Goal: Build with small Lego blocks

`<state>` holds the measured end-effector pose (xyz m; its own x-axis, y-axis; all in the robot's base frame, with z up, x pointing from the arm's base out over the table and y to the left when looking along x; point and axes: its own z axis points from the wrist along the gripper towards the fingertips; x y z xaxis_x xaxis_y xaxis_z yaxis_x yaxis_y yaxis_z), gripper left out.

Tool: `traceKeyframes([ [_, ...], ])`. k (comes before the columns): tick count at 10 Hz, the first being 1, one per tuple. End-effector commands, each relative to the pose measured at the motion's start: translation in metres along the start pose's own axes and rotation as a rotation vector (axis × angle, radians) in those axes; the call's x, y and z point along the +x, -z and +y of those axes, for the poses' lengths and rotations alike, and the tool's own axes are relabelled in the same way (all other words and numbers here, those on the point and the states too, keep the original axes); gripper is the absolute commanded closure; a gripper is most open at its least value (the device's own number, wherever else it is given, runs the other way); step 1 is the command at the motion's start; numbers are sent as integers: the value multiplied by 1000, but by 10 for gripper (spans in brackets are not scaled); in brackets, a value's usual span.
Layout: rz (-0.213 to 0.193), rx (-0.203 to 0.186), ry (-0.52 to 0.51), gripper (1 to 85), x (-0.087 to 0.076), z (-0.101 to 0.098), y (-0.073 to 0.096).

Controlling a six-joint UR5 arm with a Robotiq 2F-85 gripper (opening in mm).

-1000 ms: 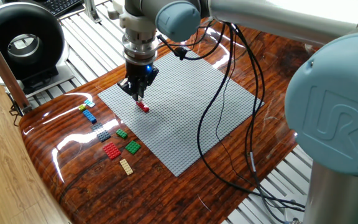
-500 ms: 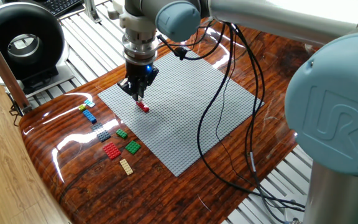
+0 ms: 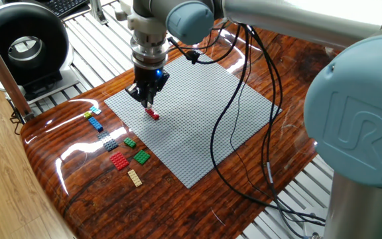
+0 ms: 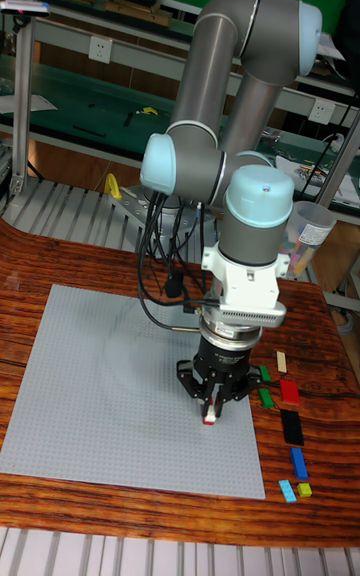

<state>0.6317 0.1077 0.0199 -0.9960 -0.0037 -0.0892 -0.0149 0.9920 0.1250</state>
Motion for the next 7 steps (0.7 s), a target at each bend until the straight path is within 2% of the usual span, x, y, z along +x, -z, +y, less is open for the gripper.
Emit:
traceKeyframes([
  [1,-2,-12,-11,843,0,1,0],
  [7,3,-12,-19,843,4,4,3],
])
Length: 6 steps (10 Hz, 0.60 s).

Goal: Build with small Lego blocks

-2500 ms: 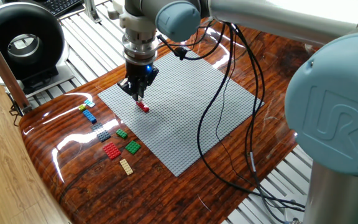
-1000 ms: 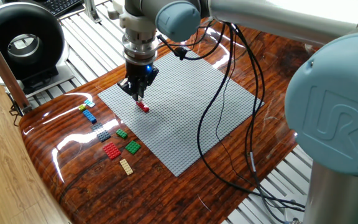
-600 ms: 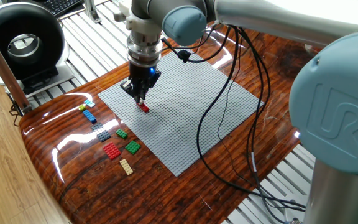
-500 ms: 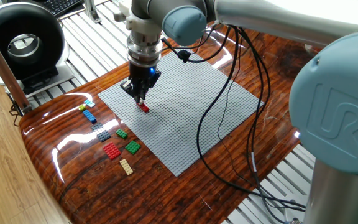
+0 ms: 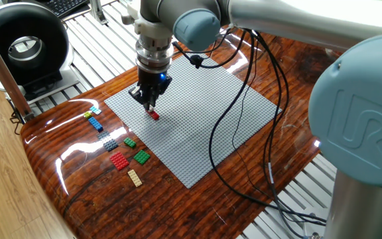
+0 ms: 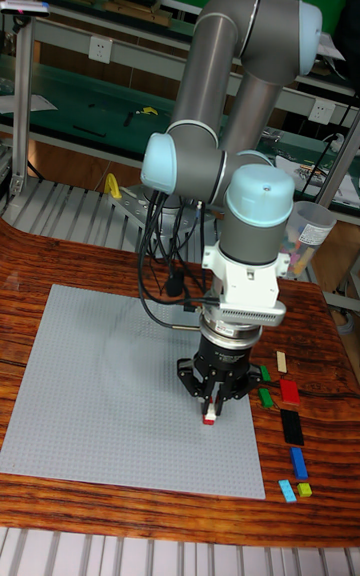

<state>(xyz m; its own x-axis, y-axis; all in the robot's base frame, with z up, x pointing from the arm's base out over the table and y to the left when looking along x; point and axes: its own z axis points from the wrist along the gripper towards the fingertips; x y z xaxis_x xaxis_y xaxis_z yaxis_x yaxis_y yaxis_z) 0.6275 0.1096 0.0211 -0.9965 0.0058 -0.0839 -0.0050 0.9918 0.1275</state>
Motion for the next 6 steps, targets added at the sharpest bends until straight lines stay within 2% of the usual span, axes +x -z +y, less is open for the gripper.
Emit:
traceKeyframes([
  [1,-5,-11,-7,843,-1,2,1],
  [6,-9,-5,-4,843,-3,-1,-2],
])
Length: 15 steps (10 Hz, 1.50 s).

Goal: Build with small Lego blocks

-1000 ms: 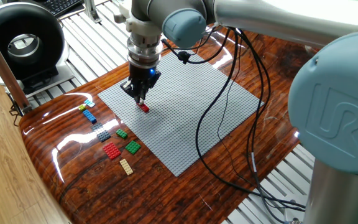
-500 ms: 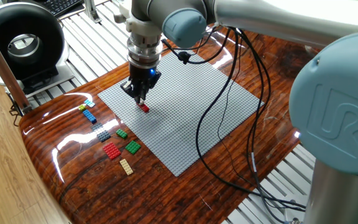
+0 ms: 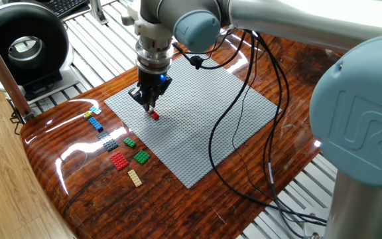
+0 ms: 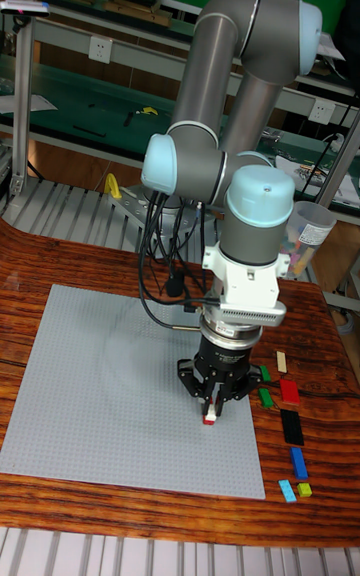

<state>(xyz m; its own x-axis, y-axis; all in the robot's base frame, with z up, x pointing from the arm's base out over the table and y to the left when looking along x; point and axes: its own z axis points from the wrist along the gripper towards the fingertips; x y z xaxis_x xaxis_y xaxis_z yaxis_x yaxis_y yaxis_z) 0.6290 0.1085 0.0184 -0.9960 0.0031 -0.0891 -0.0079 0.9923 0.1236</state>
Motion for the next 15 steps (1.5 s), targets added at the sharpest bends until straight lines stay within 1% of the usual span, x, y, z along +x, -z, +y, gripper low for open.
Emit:
traceKeyframes([
  [1,-4,-10,-6,843,-2,0,1],
  [4,-3,-10,-10,843,1,2,0],
  [5,-6,-1,-13,843,1,1,2],
  [6,-7,2,6,633,0,0,4],
  [7,-24,-11,51,383,-3,1,5],
  [8,-27,-10,57,290,-4,2,5],
  [10,-29,-12,68,277,-5,3,5],
  [12,-26,-18,76,283,-4,4,11],
  [13,-9,-19,73,377,1,5,17],
  [14,19,-7,40,577,8,5,24],
  [15,35,5,30,690,13,4,34],
])
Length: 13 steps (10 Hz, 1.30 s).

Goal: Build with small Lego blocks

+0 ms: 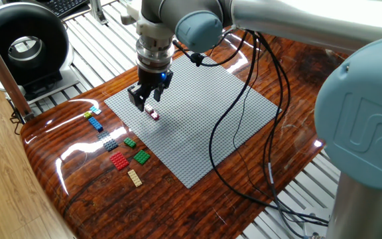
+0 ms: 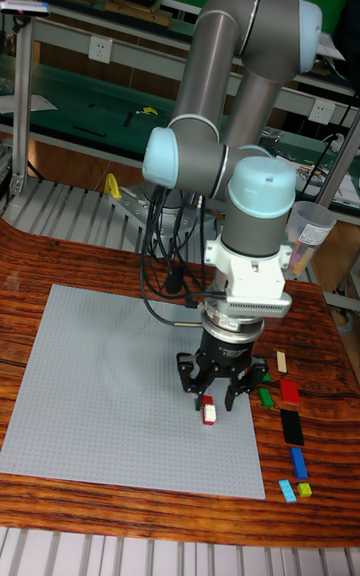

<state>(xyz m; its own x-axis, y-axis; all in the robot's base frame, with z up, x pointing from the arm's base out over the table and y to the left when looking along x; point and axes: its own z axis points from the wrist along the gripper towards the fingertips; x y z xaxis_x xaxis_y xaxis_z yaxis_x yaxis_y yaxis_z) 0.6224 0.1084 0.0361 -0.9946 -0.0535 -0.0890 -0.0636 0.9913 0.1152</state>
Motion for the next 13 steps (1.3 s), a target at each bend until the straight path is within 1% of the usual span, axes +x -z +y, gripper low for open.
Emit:
traceKeyframes([
  [1,51,14,-45,843,14,0,19],
  [2,54,-2,-38,843,14,4,19],
  [3,47,-8,-26,843,13,5,19],
  [6,30,-14,-16,843,8,6,19],
  [7,18,10,1,843,5,0,18],
  [8,10,24,13,843,0,-4,15],
  [10,-2,22,24,843,-10,-4,3],
  [11,-1,22,28,843,-11,-3,2],
  [12,11,39,31,843,-5,-6,7],
  [13,21,71,56,843,-3,-14,7],
])
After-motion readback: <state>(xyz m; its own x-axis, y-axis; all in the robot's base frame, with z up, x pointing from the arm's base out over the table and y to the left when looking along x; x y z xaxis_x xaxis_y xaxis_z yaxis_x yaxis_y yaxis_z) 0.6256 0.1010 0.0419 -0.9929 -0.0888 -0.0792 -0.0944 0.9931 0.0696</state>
